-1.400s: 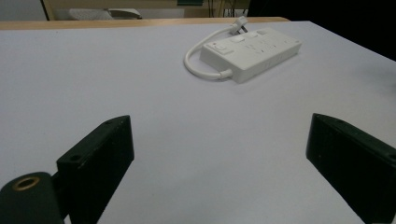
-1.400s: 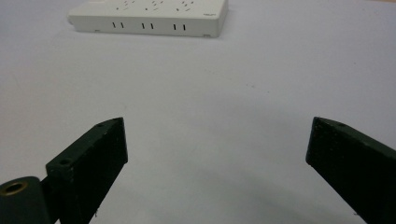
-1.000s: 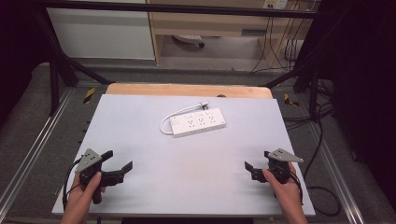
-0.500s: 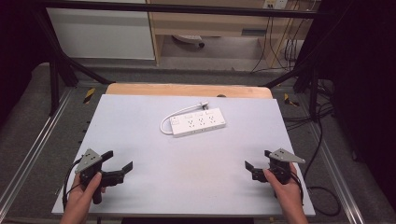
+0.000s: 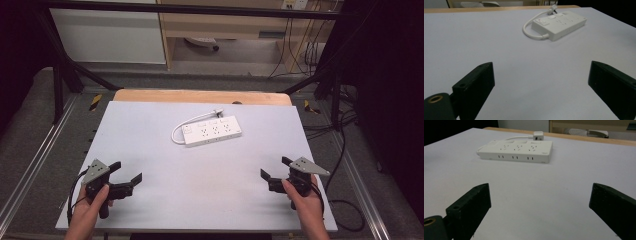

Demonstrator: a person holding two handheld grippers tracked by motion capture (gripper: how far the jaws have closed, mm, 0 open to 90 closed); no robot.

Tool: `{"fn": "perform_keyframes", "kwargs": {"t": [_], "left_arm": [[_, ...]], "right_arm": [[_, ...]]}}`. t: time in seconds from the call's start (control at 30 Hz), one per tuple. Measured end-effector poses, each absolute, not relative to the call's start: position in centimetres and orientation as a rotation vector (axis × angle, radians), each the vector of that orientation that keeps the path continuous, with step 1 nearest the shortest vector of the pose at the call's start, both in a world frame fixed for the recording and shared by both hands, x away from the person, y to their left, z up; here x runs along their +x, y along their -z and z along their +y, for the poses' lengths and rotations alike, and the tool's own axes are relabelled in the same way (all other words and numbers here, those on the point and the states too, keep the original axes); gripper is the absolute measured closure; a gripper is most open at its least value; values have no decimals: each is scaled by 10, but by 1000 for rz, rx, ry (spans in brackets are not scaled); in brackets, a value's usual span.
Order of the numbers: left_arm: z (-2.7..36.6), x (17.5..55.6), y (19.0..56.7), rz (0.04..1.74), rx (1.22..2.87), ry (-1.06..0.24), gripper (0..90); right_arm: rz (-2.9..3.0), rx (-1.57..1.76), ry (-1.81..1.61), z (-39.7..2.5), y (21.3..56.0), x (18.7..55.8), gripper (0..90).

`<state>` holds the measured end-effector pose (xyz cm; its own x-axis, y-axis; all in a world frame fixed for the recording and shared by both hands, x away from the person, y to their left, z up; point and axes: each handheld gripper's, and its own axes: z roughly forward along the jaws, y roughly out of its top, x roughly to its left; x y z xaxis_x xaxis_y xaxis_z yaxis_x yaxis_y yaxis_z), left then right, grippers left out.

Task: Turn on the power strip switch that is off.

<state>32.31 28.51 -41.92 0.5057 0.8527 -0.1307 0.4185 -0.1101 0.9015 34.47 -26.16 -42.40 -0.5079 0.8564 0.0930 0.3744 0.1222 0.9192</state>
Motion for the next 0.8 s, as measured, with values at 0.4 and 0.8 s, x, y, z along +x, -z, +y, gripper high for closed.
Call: {"fn": "perform_keyframes", "kwargs": {"t": [0.4,0.8], "left_arm": [[286,324,420,1087,1726,-525,69],[286,324,420,1091,1731,-527,68]], "right_arm": [[1952,1155,-1378,-248,406,353,39],[1942,1198,-1378,-243,384,374,37]]}}
